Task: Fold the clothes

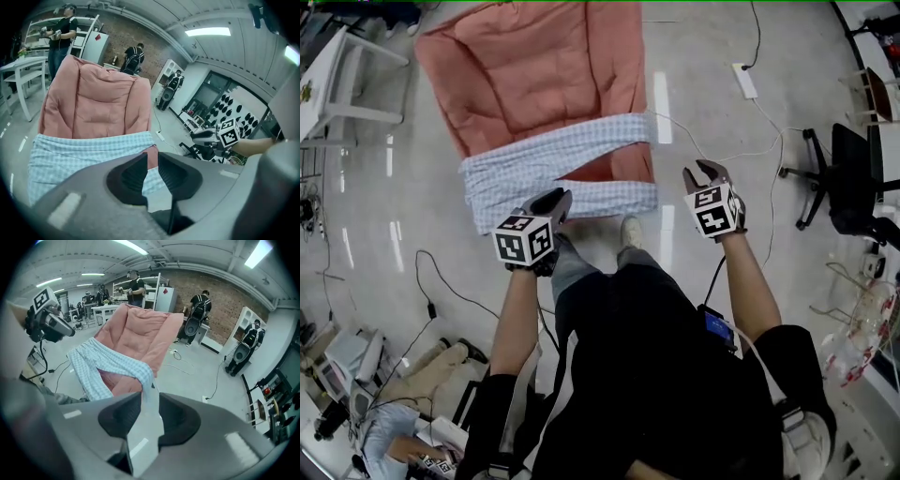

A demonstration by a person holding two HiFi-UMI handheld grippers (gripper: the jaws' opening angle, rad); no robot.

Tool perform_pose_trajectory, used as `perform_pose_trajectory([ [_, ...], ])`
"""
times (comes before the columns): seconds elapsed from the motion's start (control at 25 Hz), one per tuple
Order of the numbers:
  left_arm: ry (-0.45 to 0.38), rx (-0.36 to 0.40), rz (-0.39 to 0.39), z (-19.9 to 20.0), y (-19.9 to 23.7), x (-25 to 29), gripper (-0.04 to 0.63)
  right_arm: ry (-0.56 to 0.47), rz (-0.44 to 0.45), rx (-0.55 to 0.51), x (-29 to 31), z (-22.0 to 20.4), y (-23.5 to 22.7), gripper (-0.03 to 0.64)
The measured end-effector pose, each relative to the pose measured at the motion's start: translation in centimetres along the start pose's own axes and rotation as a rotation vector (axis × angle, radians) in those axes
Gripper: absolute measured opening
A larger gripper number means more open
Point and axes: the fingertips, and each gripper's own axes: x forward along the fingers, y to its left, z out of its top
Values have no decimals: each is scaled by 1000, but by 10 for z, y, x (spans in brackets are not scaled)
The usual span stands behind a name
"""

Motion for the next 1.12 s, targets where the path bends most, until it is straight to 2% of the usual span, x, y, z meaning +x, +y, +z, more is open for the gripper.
perform_pose_trajectory([
  [0.12,2,6,5,0,-21,1,78,5,8,12,-14,-21,-10,127],
  [0.28,7,57,8,6,-30,-3,78,4,21,25,-18,-29,-7,127],
  [0.44,11,108,4,14,-32,-6,78,-18,9,21,-31,-12,-5,127],
  [0.72,0,207,-57,48,-44,14,78,-79,-52,16,-56,31,-21,127],
  [0.92,19,256,-57,60,-31,19,78,-67,-57,33,-45,31,-18,123],
  [1.12,69,288,-51,43,-17,29,78,-35,-52,33,-21,17,-11,118],
])
